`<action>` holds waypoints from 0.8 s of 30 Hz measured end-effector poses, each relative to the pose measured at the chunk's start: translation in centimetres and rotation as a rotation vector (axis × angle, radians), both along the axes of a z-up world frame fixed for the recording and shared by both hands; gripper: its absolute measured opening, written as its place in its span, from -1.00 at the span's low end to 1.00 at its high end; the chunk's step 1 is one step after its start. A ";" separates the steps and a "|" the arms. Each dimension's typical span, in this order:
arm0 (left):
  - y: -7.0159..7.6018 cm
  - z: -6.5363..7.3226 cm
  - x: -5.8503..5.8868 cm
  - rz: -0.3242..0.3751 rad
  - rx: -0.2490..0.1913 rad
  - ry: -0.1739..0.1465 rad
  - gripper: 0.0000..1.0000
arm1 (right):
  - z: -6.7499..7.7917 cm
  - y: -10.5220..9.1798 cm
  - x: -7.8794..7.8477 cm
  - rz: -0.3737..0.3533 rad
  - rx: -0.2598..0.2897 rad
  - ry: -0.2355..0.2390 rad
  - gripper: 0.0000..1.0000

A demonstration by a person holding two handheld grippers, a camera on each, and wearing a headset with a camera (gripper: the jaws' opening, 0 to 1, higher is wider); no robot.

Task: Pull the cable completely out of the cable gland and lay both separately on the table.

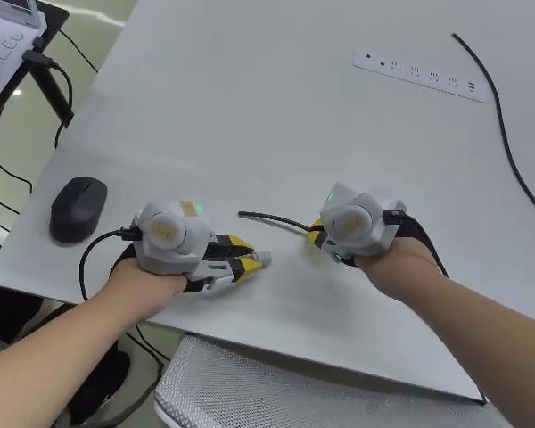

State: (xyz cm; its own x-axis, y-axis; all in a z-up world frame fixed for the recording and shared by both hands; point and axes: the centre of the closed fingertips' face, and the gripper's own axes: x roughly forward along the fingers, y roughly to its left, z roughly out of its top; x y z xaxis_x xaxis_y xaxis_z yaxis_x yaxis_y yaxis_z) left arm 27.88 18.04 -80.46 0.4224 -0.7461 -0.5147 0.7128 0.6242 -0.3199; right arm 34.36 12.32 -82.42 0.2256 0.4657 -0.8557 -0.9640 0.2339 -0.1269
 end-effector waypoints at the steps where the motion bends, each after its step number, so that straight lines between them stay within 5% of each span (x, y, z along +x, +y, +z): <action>1: 0.0 -0.1 0.0 -0.001 0.002 -0.001 -0.70 | -0.1 0.0 -0.1 0.001 -0.001 0.005 -1.00; 24: 0.2 -0.7 0.0 0.010 0.047 -0.017 -0.69 | -0.2 -0.1 0.1 -0.033 0.030 0.038 -0.98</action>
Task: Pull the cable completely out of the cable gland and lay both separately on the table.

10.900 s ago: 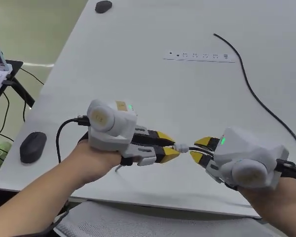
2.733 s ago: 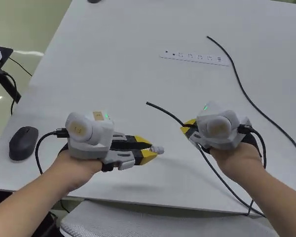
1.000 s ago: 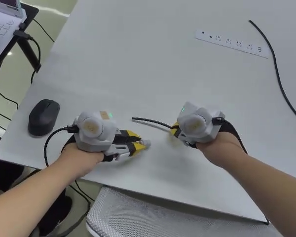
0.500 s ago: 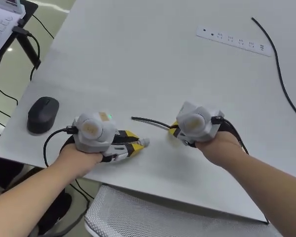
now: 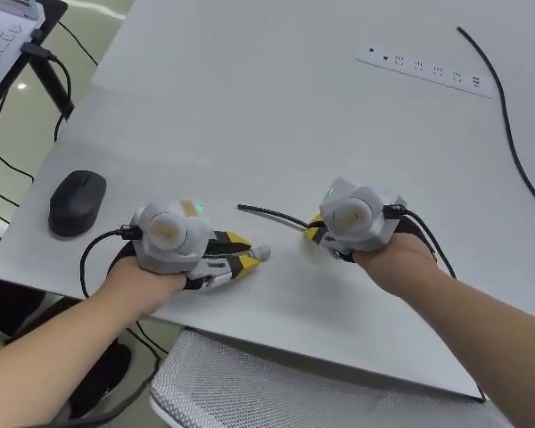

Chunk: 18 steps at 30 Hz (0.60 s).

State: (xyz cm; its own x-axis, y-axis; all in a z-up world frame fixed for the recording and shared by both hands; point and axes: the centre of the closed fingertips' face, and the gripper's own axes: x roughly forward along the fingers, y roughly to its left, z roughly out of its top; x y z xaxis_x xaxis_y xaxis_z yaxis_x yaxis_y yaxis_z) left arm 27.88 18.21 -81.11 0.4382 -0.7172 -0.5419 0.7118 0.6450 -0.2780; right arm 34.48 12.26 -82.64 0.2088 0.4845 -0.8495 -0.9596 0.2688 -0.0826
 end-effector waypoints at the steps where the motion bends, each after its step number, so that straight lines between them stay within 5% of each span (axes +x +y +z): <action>1: 0.0 0.0 0.0 0.001 -0.001 0.002 -0.69 | 0.0 0.0 0.1 -0.004 0.003 0.004 -0.97; 18: 0.4 0.1 -0.3 0.052 0.030 0.020 -0.51 | 1.3 -0.1 0.1 -0.005 0.063 0.009 -0.53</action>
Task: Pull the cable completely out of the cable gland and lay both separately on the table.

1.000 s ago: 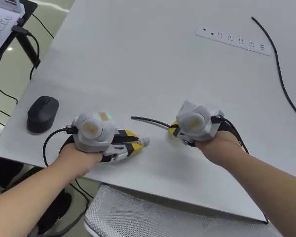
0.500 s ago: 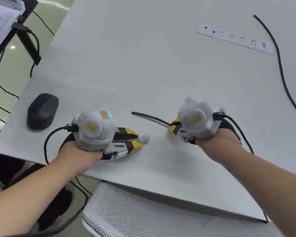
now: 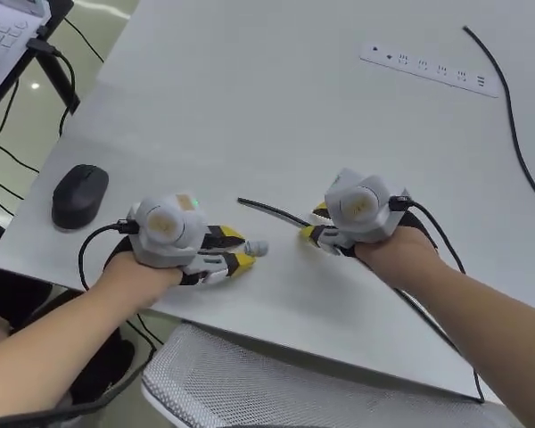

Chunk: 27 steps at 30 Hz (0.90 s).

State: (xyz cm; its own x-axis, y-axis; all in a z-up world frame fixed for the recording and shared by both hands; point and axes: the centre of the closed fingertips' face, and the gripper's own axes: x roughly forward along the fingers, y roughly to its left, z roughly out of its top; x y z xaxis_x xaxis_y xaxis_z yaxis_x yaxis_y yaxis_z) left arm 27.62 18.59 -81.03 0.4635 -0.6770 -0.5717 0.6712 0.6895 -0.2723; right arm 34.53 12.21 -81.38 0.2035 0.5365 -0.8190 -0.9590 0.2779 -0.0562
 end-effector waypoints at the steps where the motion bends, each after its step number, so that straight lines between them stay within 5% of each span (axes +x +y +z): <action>1: 0.0 0.1 0.0 0.003 -0.002 -0.003 -0.50 | 0.2 -0.1 0.0 0.000 0.002 -0.001 -0.49; 3: -0.1 0.3 -0.2 0.008 0.003 -0.003 -0.47 | 1.0 -0.4 0.4 -0.003 0.008 -0.042 -0.32; 14: -0.9 3.7 -1.1 0.041 -0.019 -0.041 -0.13 | 6.7 -2.6 -1.0 -0.015 0.161 -0.029 -0.04; 17: -1.4 5.7 -1.3 0.101 -0.090 -0.022 -0.03 | 8.6 -3.3 -1.6 -0.023 0.219 -0.028 0.16; 19: -1.6 6.9 -1.4 0.099 -0.091 -0.050 -0.01 | 9.7 -3.9 -2.1 -0.014 0.239 -0.037 0.30; 27: -2.4 9.3 -2.3 0.129 -0.127 -0.061 0.20 | 13.9 -7.2 -3.9 -0.054 0.343 -0.056 0.50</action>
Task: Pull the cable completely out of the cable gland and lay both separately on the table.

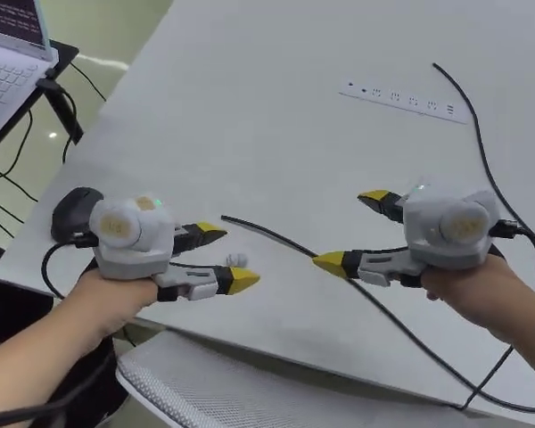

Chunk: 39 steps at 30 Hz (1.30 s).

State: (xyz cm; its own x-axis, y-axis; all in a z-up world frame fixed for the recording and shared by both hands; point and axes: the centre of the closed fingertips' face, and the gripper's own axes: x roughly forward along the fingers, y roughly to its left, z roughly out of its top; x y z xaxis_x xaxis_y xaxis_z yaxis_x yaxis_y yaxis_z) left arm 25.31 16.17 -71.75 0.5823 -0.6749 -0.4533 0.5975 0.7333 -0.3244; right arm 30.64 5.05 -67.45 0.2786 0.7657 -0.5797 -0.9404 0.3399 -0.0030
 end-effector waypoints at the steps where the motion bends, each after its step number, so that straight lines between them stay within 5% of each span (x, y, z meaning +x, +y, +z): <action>1: 0.0 0.1 -0.2 0.002 0.001 0.000 0.22 | 0.1 -0.5 0.0 -0.004 0.008 -0.002 0.52; 9: 0.8 2.6 -2.2 0.059 0.008 -0.024 0.40 | 2.3 -5.3 -1.3 -0.158 0.150 -0.022 0.56; 15: 1.0 3.9 -3.2 0.086 0.000 -0.049 0.54 | 1.6 -9.2 -1.8 -0.320 0.221 -0.004 0.60; 19: 1.0 3.9 -3.6 0.081 0.025 -0.062 0.61 | 1.3 -10.5 -2.7 -0.348 0.222 0.002 0.66; 27: 1.8 2.9 -3.8 0.076 0.067 -0.027 0.81 | 0.0 -12.2 -5.2 -0.394 0.236 0.069 0.90; 33: 2.4 1.8 -4.1 0.045 0.138 -0.011 0.91 | -2.1 -12.5 -6.9 -0.374 0.181 0.140 0.96; 39: 2.7 1.3 -4.3 0.055 0.151 0.014 0.98 | -2.5 -13.0 -7.1 -0.376 0.153 0.161 0.98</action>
State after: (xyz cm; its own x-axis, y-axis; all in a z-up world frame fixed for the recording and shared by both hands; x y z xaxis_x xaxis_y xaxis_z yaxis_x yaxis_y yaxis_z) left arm 21.03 18.87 -70.48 0.6095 -0.5659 -0.5552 0.5513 0.8058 -0.2161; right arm 23.51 -7.94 -69.97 0.4698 0.7086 -0.5265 -0.7357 0.6439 0.2102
